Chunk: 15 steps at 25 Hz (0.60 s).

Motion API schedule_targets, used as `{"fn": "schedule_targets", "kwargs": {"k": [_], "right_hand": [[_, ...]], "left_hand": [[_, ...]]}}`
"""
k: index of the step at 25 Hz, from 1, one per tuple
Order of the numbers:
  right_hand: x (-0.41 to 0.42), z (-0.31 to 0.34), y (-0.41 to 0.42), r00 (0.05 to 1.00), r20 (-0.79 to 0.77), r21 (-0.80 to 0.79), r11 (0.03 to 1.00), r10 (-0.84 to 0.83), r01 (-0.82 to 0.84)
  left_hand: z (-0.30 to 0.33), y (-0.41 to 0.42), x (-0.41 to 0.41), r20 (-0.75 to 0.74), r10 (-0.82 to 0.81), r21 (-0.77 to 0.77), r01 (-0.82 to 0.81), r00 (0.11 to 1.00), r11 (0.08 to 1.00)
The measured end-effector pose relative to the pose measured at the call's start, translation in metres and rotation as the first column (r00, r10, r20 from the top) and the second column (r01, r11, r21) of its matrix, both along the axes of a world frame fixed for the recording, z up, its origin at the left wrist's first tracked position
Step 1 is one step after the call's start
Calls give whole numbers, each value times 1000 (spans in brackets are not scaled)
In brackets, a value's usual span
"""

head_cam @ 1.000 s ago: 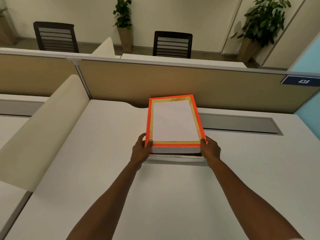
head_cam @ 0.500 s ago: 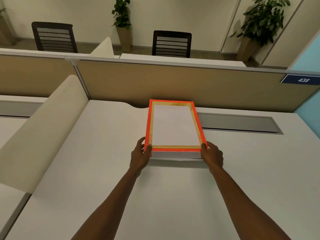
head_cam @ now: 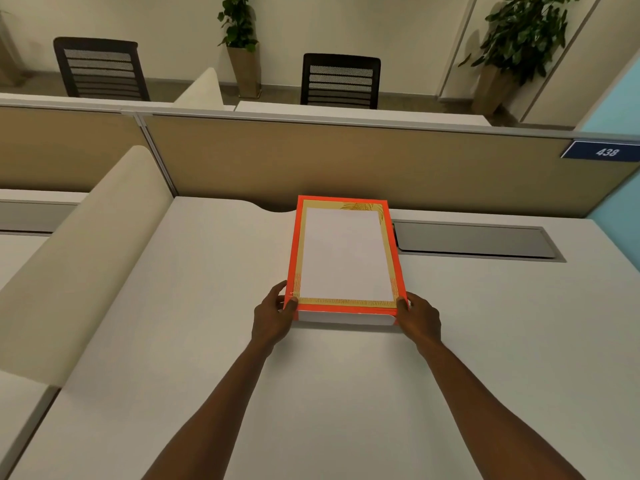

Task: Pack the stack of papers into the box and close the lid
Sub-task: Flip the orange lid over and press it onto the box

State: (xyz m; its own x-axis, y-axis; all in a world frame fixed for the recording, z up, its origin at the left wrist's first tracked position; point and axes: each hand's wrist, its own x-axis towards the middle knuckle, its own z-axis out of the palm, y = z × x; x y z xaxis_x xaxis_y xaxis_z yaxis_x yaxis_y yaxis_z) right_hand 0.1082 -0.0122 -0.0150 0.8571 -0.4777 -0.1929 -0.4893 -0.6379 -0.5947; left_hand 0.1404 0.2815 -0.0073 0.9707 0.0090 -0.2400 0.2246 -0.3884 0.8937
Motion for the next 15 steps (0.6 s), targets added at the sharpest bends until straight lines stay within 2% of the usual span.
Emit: {"fn": "schedule_targets", "kwargs": {"k": [8,11,15], "right_hand": [[10,-4,-2,987,-12,-116,980,163,-163],[19,-1,-2,979,-6,-174,964,202,-200],[42,4,9,920,-105,-304,868,378,-392]], "left_hand": [[-7,5,9,72,-86,186,71,994,980],[-7,4,23,118,-153,353,102,981,930],[2,-14,49,110,-343,519,241,933,820]]}}
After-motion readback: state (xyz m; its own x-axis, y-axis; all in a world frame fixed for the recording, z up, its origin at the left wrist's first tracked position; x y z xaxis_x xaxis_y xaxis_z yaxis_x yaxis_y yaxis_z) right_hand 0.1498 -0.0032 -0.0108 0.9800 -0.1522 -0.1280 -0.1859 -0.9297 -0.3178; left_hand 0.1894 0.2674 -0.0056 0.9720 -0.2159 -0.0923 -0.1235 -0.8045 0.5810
